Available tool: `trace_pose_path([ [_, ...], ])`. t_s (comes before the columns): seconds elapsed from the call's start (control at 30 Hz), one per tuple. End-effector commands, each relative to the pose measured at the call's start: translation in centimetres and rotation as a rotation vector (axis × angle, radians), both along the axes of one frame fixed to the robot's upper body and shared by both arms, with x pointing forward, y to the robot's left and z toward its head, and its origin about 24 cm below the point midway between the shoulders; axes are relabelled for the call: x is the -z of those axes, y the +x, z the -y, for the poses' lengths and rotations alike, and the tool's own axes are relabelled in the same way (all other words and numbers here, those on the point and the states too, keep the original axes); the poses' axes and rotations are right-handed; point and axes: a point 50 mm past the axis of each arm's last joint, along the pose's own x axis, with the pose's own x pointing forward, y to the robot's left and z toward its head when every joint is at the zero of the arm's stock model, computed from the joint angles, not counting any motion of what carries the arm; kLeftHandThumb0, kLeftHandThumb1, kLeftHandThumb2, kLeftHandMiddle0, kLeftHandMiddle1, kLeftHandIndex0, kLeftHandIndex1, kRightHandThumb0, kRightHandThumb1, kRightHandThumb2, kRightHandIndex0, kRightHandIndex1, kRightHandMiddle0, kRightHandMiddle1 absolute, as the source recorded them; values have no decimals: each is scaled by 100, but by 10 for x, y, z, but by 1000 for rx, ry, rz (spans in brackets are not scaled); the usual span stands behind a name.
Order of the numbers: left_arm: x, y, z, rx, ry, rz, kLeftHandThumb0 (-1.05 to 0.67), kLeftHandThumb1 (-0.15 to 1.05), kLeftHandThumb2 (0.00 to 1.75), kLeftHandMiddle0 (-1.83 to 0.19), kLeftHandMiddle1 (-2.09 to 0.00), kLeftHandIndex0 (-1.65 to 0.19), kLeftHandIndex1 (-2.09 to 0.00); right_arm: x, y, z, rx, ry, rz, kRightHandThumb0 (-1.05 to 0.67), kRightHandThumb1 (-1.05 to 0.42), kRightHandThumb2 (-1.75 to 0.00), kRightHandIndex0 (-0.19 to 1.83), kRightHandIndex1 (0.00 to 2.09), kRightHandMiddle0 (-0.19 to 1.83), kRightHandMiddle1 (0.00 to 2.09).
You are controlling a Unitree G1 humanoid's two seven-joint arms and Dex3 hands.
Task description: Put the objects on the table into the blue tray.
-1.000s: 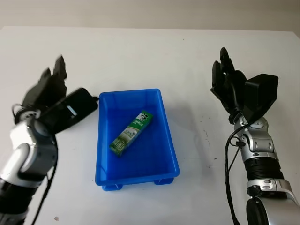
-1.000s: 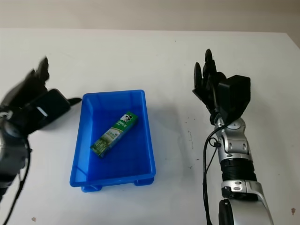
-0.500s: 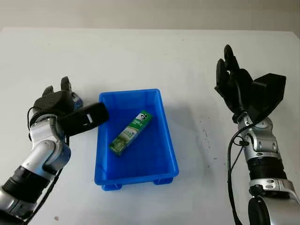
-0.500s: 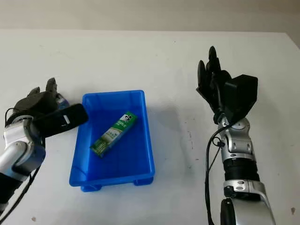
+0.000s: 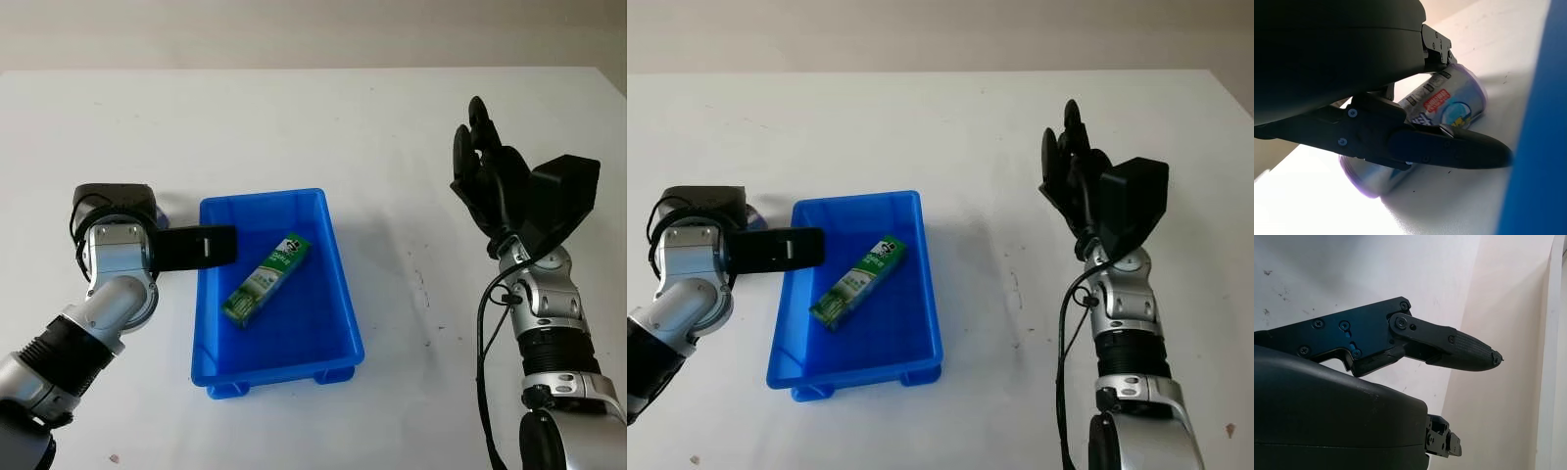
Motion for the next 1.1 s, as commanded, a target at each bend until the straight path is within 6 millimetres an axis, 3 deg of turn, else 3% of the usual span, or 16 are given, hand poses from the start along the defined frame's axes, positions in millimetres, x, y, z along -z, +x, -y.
trace_pose_path([
  [0.0,11,-4,-1,7,-1,-4,-45,105,23,-41,-209,-25,-82,-11,2,2,-6,-20,32,-76,-105,-67,-19,0,-19,0],
  [0.17,-4,-7,7,112,23,168,-43,105,24,-53,-209,-16,-96,-14,2,3,-1,-15,38,-78,-105,-66,-19,0,-19,0],
  [0.23,-13,-8,10,138,30,248,-45,105,20,-61,-209,-2,-152,-14,2,2,-5,-10,43,-76,-105,-66,-19,0,-19,0],
  [0.33,-23,-7,16,164,106,297,-49,105,21,-72,-209,0,-200,-14,2,2,-10,-5,42,-75,-105,-67,-19,0,-19,0],
  [0.37,-30,-7,19,193,131,345,-49,105,21,-72,-209,-3,-204,-14,2,1,-13,0,42,-74,-105,-68,-19,0,-19,0],
  [0.67,-68,-12,29,343,165,689,-48,105,26,-92,-209,-34,-209,-14,2,-3,-25,-9,40,-73,-105,-69,-19,0,-19,0],
  [1.07,-87,-22,42,452,95,833,-47,105,28,-103,-209,-50,-209,-12,1,-4,-32,5,34,-71,-105,-69,-19,0,-19,0],
])
